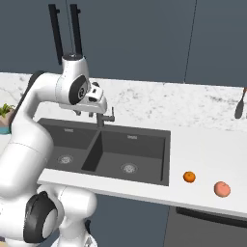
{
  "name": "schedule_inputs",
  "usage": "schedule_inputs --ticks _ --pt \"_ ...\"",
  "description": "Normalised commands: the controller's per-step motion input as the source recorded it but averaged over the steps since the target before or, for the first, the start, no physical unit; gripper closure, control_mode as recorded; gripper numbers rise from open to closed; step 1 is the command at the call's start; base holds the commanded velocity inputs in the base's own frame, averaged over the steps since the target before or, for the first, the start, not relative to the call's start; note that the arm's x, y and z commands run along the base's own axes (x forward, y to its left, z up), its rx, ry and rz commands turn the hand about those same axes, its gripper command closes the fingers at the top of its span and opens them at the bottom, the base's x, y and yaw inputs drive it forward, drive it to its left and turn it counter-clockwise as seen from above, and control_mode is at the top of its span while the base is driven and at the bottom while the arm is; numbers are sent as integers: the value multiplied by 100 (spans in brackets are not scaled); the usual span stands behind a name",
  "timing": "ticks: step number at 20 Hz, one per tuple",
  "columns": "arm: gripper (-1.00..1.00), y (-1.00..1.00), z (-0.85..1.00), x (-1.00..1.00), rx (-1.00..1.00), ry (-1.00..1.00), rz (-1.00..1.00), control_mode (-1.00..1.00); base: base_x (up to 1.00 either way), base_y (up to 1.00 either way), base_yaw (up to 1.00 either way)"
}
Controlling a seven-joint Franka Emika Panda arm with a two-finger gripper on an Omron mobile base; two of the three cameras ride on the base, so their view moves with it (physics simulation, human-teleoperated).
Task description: Put the colander in the sink, put the tangerine, peach in the colander, and turn on the sink faucet and pour water over the colander.
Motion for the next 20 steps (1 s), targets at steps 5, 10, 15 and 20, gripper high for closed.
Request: schedule_inputs --ticks 5,10,15,20 --pt "-100 10 -3 -16 0 0 0 -100 0 0 0" --pt "-100 45 -9 -26 0 0 2 -100 0 0 0" --pt "-100 82 -7 -10 0 6 0 -100 0 0 0" --pt "-100 100 -7 0 0 12 0 -100 0 0 0"
